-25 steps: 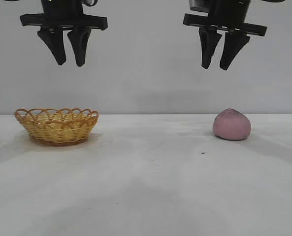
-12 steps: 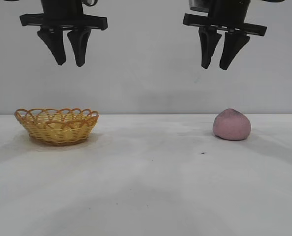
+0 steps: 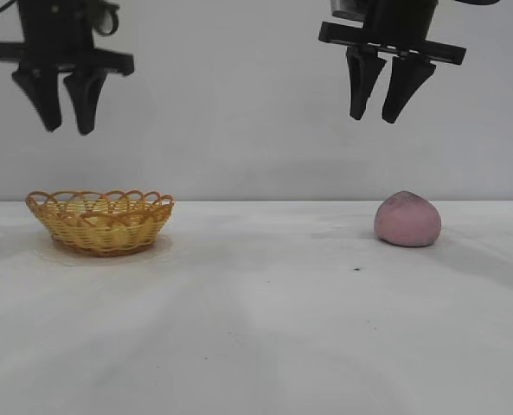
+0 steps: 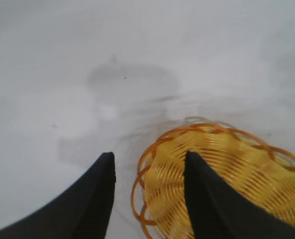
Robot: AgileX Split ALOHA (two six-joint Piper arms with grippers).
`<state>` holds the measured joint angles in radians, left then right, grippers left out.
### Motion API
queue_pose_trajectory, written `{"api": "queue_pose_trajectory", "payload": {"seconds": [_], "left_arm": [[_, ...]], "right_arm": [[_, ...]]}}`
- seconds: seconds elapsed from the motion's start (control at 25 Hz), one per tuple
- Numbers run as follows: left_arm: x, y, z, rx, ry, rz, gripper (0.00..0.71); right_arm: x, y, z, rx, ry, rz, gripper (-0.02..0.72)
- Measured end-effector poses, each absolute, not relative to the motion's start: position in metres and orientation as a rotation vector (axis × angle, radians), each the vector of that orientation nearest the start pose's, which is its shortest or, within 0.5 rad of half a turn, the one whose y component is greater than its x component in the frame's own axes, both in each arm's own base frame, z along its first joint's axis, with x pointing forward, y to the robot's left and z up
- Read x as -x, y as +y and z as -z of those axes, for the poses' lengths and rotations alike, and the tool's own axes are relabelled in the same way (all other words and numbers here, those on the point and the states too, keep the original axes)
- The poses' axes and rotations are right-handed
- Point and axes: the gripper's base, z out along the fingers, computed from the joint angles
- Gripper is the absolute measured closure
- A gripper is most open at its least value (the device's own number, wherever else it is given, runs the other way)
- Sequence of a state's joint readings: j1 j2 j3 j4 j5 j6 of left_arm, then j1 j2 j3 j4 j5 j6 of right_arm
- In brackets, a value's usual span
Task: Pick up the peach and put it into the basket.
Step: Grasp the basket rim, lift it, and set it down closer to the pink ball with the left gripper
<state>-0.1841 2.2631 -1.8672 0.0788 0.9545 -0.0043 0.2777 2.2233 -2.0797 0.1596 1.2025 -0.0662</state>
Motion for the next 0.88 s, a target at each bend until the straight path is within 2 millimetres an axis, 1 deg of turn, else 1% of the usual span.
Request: {"api": "queue_pose_trajectory", "payload": {"seconds": [0.08, 0.16, 0.24, 0.28, 0.32, 0.4, 0.48, 0.52, 0.6, 0.64, 0.68, 0.72, 0.76, 0.8, 0.88], "left_arm": [[-0.477, -0.084, -0.162, -0.306, 2.834, -0.052, 0.372], [-0.478, -0.084, -0.153, -0.312, 2.852, -0.055, 0.442], [-0.479, -0.083, -0.146, -0.313, 2.865, -0.057, 0.562], [-0.479, -0.083, -0.147, -0.308, 2.863, -0.046, 0.615], [-0.479, -0.084, -0.15, -0.3, 2.85, -0.032, 0.644], [-0.478, -0.084, -0.157, -0.276, 2.843, -0.004, 0.636], [-0.476, -0.087, -0.169, -0.211, 2.827, 0.084, 0.636], [-0.472, -0.087, -0.174, -0.162, 2.818, 0.15, 0.71], [-0.459, -0.091, -0.178, -0.038, 2.777, 0.353, 0.71], [-0.447, -0.094, -0.177, 0.008, 2.757, 0.437, 0.71], [-0.431, -0.098, -0.17, 0.079, 2.755, 0.539, 0.71], [-0.417, -0.104, -0.171, 0.13, 2.714, 0.625, 0.71], [-0.398, -0.11, -0.166, 0.17, 2.691, 0.68, 0.71], [-0.38, -0.116, -0.161, 0.192, 2.669, 0.696, 0.71], [-0.353, -0.126, -0.155, 0.292, 2.626, 0.734, 0.71]], "right_arm": [[-0.459, 0.145, -0.246, 0.437, 2.802, -0.273, 0.377], [-0.46, 0.145, -0.246, 0.438, 2.8, -0.277, 0.377], [-0.459, 0.146, -0.246, 0.448, 2.797, -0.281, 0.377], [-0.459, 0.146, -0.246, 0.454, 2.796, -0.282, 0.377], [-0.459, 0.146, -0.246, 0.456, 2.795, -0.283, 0.377], [-0.46, 0.146, -0.247, 0.458, 2.793, -0.285, 0.377], [-0.46, 0.145, -0.246, 0.463, 2.793, -0.272, 0.377], [-0.46, 0.145, -0.246, 0.464, 2.792, -0.269, 0.377], [-0.46, 0.145, -0.246, 0.464, 2.792, -0.265, 0.377], [-0.46, 0.145, -0.246, 0.465, 2.792, -0.262, 0.377], [-0.46, 0.145, -0.246, 0.468, 2.793, -0.262, 0.377], [-0.46, 0.145, -0.246, 0.47, 2.795, -0.259, 0.377], [-0.46, 0.145, -0.246, 0.47, 2.795, -0.259, 0.377], [-0.46, 0.145, -0.246, 0.472, 2.795, -0.258, 0.377], [-0.46, 0.145, -0.246, 0.472, 2.795, -0.258, 0.377]]}}
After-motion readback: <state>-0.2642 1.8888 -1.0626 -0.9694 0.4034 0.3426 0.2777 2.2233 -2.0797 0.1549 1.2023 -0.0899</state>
